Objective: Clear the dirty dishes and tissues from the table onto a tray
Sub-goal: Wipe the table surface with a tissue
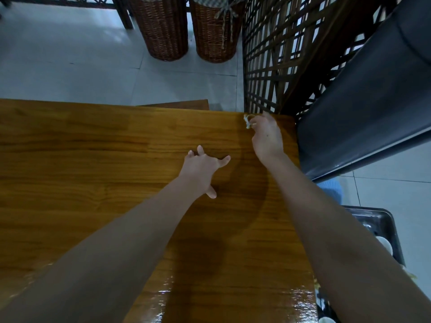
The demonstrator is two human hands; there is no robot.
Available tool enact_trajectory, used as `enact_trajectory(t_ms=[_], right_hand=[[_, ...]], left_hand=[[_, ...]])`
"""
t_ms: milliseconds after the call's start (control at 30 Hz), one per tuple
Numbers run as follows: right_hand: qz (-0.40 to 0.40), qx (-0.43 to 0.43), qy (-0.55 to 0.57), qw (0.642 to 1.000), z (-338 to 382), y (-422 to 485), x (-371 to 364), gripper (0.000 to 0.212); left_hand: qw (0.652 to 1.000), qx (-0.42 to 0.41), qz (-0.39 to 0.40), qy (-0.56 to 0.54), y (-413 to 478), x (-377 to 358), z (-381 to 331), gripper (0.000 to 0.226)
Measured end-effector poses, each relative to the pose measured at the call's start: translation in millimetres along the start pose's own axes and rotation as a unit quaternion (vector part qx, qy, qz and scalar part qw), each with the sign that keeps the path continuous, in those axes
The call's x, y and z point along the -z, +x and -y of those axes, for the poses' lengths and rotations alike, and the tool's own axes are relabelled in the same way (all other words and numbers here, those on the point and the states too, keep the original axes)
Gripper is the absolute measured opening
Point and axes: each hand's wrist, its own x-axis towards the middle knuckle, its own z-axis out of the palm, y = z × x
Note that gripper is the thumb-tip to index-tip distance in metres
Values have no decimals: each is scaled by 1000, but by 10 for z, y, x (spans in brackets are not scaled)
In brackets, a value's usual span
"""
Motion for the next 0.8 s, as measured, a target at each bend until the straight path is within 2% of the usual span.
enact_trajectory(t_ms=[133,200,367,533,800], right_hand=[[5,-85,27,996,-241,-64,150,32],[-5,-101,30,994,-248,-105,175,32],[-5,-49,24,999,-114,-385,119,36],[-6,3,6,1000,-147,-749,93,29],[-49,-63,126,989,-123,-943,247,23]], left_hand=[[1000,-5,-10,5,12,-24,6,120],[1000,-3,-9,9,23,-19,5,121],[1000,1,-15,12,12,-24,16,120],[1000,8,1,7,-14,13,3,121],[999,-9,-35,16,-89,2,-16,116]])
